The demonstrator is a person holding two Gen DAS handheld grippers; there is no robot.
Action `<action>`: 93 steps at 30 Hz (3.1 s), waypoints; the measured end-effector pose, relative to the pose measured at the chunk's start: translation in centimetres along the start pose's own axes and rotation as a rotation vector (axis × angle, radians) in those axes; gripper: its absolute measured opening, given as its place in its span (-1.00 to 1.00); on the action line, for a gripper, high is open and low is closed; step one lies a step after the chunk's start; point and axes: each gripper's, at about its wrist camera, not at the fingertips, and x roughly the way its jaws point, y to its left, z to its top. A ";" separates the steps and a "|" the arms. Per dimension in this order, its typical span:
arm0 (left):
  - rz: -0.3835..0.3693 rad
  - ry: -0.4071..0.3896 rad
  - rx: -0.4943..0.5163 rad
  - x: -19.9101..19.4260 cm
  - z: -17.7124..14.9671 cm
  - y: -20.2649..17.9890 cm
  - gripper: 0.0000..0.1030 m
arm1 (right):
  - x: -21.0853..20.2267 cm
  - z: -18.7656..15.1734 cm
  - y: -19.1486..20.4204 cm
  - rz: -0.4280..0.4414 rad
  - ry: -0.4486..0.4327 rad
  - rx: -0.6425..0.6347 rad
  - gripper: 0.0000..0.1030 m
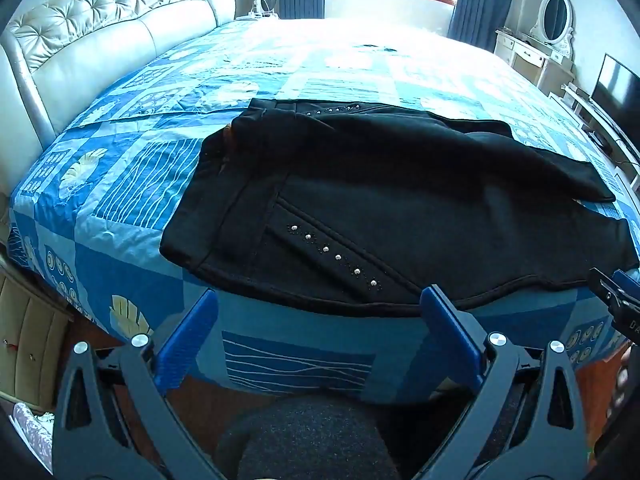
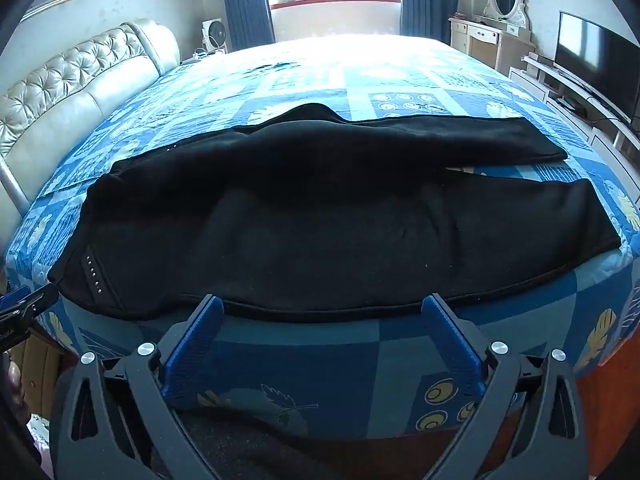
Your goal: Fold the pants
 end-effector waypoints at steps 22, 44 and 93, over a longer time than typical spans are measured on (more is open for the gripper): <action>-0.007 -0.007 0.003 -0.1 0.0 0.1 0.96 | 0.8 -0.4 0.0 -0.004 0.028 0.000 0.93; -0.007 -0.005 0.008 -0.1 -0.1 -0.1 0.96 | 0.6 -0.4 0.1 -0.003 0.031 0.003 0.93; -0.022 -0.016 0.001 -0.5 -0.2 -0.3 0.96 | 0.3 1.6 -2.6 0.078 0.040 0.058 0.93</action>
